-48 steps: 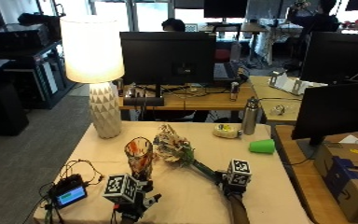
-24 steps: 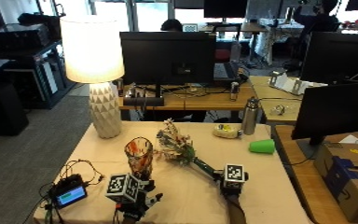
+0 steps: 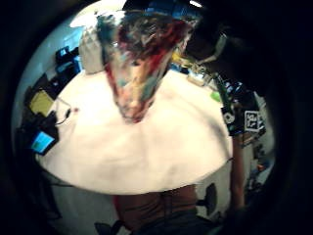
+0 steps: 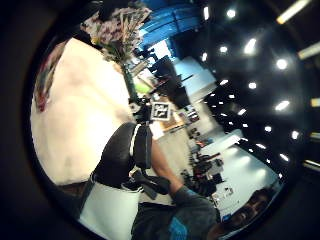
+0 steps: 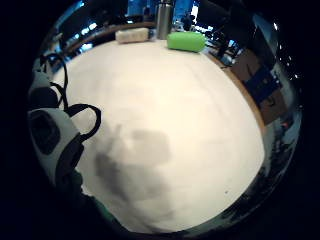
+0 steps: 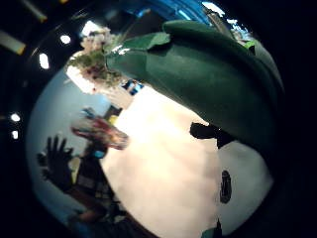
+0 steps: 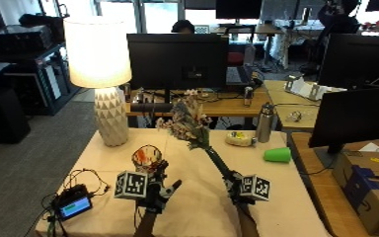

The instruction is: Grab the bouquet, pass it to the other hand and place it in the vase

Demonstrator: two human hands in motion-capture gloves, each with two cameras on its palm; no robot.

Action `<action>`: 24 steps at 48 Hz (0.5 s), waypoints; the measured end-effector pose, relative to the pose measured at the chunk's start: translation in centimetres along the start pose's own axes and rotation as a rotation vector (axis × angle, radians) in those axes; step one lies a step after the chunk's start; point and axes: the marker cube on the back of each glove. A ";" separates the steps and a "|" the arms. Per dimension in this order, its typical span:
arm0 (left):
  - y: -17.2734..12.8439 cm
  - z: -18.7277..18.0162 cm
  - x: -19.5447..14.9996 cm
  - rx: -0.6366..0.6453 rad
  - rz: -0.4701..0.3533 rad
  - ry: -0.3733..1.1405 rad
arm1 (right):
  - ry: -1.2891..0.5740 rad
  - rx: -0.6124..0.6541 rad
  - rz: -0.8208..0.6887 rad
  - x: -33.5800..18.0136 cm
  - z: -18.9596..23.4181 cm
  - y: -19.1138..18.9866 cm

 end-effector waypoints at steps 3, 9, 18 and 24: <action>-1.8 0.9 -0.2 0.019 0.010 0.135 | -0.151 0.022 -0.002 -2.3 -1.6 0.3; -4.3 0.8 2.0 0.026 -0.004 0.297 | -0.390 0.046 -0.035 -6.2 -3.6 1.1; -7.4 2.4 4.9 -0.047 0.010 0.389 | -0.637 0.010 -0.121 -10.2 -3.9 2.6; -8.6 4.1 6.3 -0.111 -0.008 0.488 | -0.897 -0.046 -0.214 -12.9 -3.2 3.4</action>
